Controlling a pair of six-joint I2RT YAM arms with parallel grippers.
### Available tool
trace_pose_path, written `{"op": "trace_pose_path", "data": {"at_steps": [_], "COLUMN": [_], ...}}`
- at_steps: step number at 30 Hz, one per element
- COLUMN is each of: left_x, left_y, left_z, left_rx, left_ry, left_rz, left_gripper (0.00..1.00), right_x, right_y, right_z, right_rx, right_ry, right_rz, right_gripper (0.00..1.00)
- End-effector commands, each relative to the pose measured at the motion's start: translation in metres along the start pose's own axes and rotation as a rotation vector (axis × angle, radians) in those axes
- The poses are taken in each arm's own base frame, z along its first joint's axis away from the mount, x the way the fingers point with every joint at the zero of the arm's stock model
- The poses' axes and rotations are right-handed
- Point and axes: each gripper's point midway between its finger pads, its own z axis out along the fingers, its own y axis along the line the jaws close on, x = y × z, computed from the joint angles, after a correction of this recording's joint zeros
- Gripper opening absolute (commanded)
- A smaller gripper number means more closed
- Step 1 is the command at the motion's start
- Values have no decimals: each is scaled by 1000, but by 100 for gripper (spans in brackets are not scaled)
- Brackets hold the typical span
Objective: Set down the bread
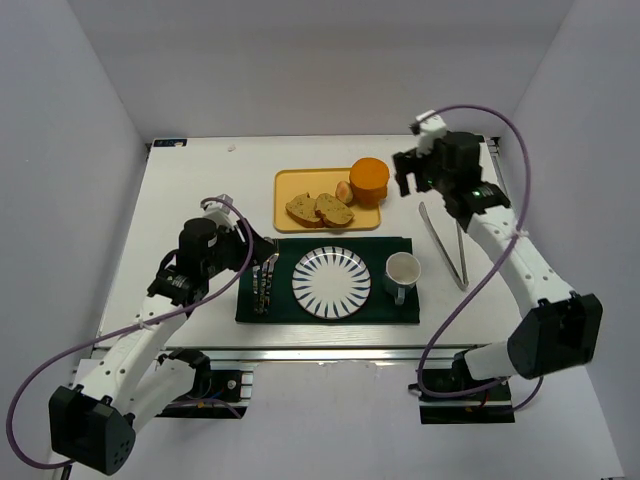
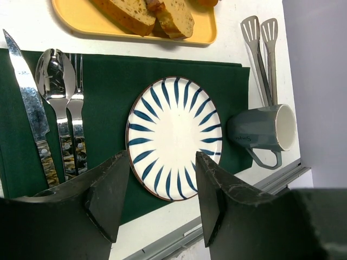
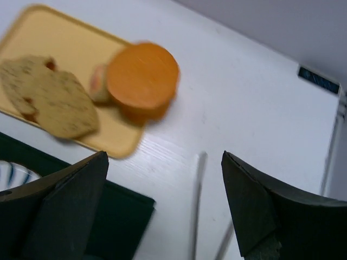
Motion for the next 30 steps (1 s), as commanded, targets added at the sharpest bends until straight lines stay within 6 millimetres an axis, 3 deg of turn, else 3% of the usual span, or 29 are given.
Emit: {"op": "trace_pose_path", "data": {"at_steps": [1,2,3,4,5,6,7,9,11,12,14,17,22,30], "left_x": [-13,-12,-12,-11,-10,-10,-9,-9,-10,-9,-8,-3,-5,0], "left_y": [-13,-13,-13,-14,-14,-13,-14,-15,-15,-15,-15,-14,-13,-7], "left_z": [-1,1,2,2,3,5,5,6,6,7,7,11,12,11], "left_rx": [50,53,57,62,67,66,72,74,75,77,83,88,80,61], "left_ry": [-35,-33,-35,-30,-29,-25,-20,-19,-22,-19,-19,0,3,6], "left_rz": [24,21,19,16,16,14,15,16,18,17,16,12,17,10], "left_gripper": [61,62,62,61,62,62,62,62,62,62,62,62,61,61], "right_x": [62,68,92,108,118,131,156,190,211,218,238,260,280,301], "right_y": [-42,-50,-46,-64,-66,-71,-83,-92,-92,-90,-82,-75,-78,-75], "right_z": [-19,-30,-35,-43,-50,-54,-60,-68,-71,-71,-71,-65,-52,-27], "right_rx": [63,50,-4,23,10,10,48,77,78,63,36,8,5,6], "right_ry": [122,121,161,181,192,213,259,324,365,382,430,458,517,567], "right_rz": [70,11,-2,13,7,0,39,91,129,121,128,125,168,138], "right_gripper": [89,89,87,82,75,65,38,19,29,57,89,89,89,89]}}
